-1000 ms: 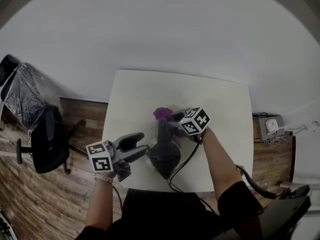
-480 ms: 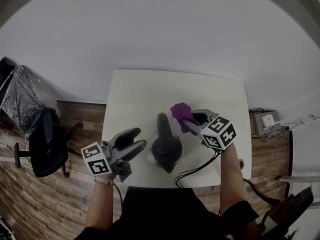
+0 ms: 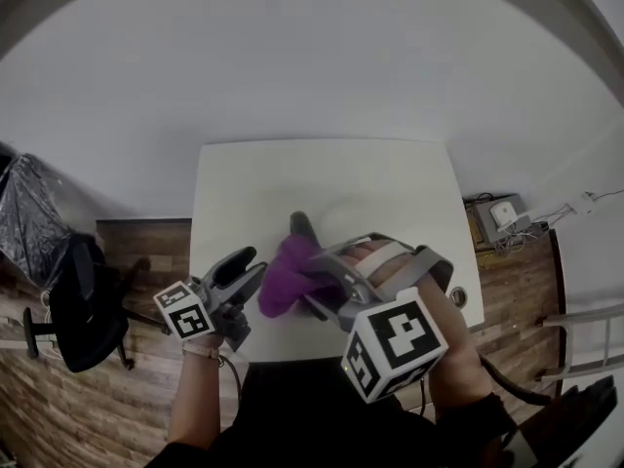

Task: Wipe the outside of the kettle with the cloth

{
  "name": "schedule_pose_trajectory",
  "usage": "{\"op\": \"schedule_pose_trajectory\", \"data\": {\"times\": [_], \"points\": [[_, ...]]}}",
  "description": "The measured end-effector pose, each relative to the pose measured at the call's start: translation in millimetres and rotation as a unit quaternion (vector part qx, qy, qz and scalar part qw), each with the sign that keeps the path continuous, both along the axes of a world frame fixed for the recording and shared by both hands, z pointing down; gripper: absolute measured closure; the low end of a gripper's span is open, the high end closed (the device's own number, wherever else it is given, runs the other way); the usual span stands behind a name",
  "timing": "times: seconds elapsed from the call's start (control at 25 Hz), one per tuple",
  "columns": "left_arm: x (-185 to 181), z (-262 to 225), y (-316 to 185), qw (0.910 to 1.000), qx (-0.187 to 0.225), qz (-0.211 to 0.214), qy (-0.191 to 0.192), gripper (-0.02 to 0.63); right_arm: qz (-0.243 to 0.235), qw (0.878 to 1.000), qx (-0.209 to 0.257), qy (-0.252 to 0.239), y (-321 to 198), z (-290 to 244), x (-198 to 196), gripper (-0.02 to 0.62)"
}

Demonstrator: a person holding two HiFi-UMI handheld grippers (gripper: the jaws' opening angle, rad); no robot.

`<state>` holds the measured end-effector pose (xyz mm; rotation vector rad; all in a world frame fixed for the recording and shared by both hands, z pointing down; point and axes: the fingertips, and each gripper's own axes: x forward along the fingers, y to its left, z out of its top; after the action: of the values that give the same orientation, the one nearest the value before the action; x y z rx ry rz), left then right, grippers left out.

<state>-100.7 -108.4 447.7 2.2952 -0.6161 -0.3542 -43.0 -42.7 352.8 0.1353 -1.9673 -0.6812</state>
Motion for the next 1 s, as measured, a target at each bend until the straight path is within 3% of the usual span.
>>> {"op": "schedule_pose_trajectory", "data": {"times": [0.16,0.28,0.4,0.56,0.68,1.0], "points": [[-6.7,1.0,1.7,0.9999,-0.003,-0.003,0.009,0.362,-0.031,0.996,-0.007,0.083,2.3,28.7,-27.7,0.505],[-11.7,3.4,5.6,0.9997,-0.011,-0.008,0.020,0.362,-0.016,0.992,-0.031,0.118,-1.6,46.8,-25.4,0.506],[-12.3,4.8,10.3,0.9998,-0.013,-0.006,0.017,0.362,0.026,0.993,-0.051,0.102,-10.4,48.6,-10.2,0.505],[-5.2,-0.6,12.4,1.0000,-0.001,0.008,0.002,0.362,0.088,0.991,-0.092,0.028,-20.5,40.8,13.5,0.505],[-0.2,-5.9,13.7,0.9998,0.007,0.017,0.004,0.362,0.131,0.986,-0.102,-0.001,-25.6,40.2,35.9,0.506],[2.3,-18.3,12.8,0.9996,0.024,0.015,0.001,0.364,0.222,0.970,-0.089,0.032,-29.9,56.4,105.4,0.505]]}}
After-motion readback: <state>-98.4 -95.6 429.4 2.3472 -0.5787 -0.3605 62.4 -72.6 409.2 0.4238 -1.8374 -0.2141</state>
